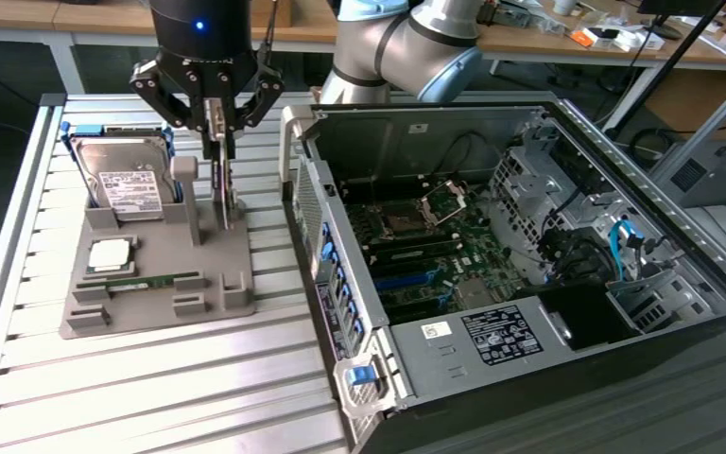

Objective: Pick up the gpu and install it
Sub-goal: 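Pick up the gpu and move the gpu toward the slot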

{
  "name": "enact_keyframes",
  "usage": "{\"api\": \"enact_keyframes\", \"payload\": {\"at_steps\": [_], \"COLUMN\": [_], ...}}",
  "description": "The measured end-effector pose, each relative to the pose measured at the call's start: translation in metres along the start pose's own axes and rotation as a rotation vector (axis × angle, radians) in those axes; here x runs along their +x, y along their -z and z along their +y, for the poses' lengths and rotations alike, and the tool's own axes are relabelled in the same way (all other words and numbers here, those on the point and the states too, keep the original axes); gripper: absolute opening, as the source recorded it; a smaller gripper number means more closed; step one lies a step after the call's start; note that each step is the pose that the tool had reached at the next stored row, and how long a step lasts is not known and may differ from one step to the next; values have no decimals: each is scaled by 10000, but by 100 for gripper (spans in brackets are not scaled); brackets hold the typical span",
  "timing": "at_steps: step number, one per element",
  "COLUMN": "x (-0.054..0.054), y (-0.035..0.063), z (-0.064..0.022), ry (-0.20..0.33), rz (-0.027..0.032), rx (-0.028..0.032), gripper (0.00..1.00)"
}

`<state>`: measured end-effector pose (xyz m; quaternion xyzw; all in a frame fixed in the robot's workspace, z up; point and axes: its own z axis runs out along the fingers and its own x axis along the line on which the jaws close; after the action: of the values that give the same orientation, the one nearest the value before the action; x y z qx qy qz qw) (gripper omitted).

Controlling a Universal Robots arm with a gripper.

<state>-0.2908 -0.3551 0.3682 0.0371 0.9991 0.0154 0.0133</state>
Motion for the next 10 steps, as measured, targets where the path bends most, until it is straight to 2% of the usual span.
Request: {"api": "enact_keyframes", "payload": {"at_steps": [3,10], "x": [-1,-2], "y": [52,61], "z": [2,2], "ry": [0,0], "rz": [0,0], "rx": [-5,-8], "gripper": [27,27]}}
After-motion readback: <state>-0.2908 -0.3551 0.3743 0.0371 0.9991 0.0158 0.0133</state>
